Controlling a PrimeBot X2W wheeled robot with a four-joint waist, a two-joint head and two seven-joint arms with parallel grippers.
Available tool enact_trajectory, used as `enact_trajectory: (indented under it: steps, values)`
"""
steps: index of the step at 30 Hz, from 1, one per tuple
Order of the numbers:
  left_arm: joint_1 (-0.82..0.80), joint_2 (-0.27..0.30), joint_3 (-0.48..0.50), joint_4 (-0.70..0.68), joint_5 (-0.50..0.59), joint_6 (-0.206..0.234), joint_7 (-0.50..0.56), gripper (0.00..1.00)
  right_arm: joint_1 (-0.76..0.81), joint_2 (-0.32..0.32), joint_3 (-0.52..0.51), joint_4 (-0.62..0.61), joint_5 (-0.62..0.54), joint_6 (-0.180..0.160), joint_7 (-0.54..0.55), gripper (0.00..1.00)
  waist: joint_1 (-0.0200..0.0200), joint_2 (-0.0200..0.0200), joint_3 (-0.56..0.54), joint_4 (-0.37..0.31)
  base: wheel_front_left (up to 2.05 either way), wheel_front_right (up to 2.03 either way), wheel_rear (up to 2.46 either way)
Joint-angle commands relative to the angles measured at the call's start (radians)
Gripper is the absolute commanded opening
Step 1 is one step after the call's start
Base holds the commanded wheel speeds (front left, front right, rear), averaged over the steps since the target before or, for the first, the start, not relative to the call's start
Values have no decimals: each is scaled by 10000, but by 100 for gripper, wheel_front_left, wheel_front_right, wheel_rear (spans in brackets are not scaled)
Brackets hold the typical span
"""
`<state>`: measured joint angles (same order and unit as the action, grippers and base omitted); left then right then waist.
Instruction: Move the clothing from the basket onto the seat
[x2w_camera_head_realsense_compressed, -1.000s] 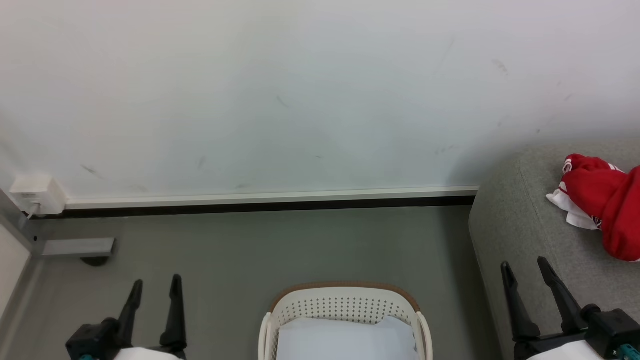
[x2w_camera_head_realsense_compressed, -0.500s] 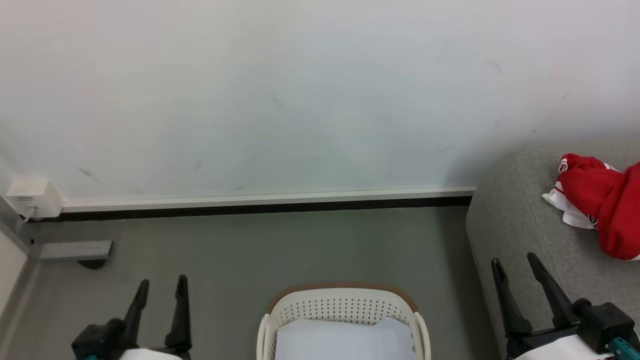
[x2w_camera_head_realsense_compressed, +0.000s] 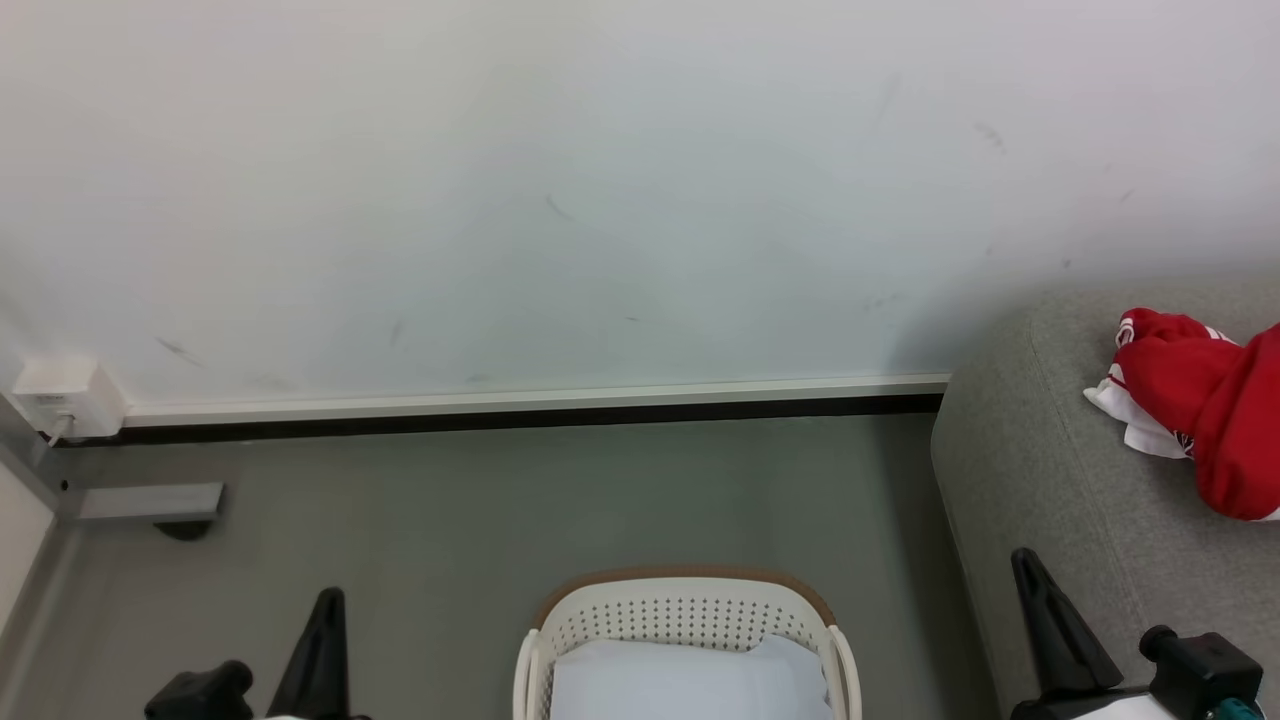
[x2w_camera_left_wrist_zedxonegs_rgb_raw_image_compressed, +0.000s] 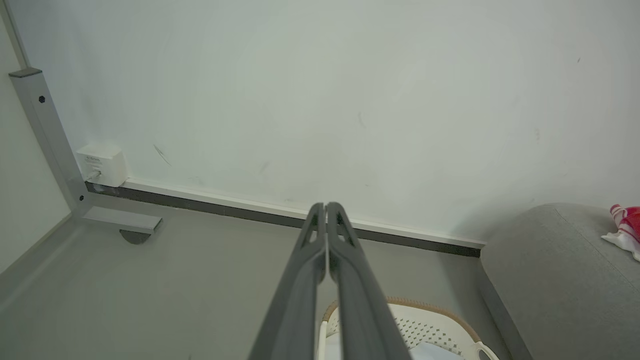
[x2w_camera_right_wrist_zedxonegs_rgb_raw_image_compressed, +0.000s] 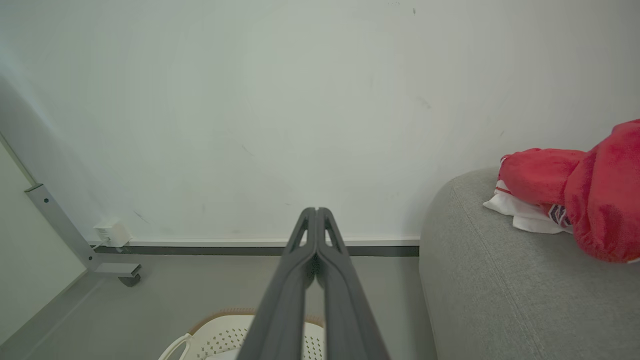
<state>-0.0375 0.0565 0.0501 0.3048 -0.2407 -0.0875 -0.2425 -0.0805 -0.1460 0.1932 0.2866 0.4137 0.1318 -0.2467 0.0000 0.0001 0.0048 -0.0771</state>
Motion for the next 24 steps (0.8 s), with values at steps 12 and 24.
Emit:
enact_trajectory:
  steps: [12, 24]
  values:
    - [-261, 43, 125, -264, -2480, -87, 592, 0, -222, 81, -520, -214, 2185, -2, 548, 0, 0, -1, -1, 79, 0, 0, 0]
    - [-334, 30, 194, -354, -4385, -150, 1071, 0, -247, 193, -910, -259, 3883, -4, 1030, 0, 0, -1, -2, 154, 0, 0, 0]
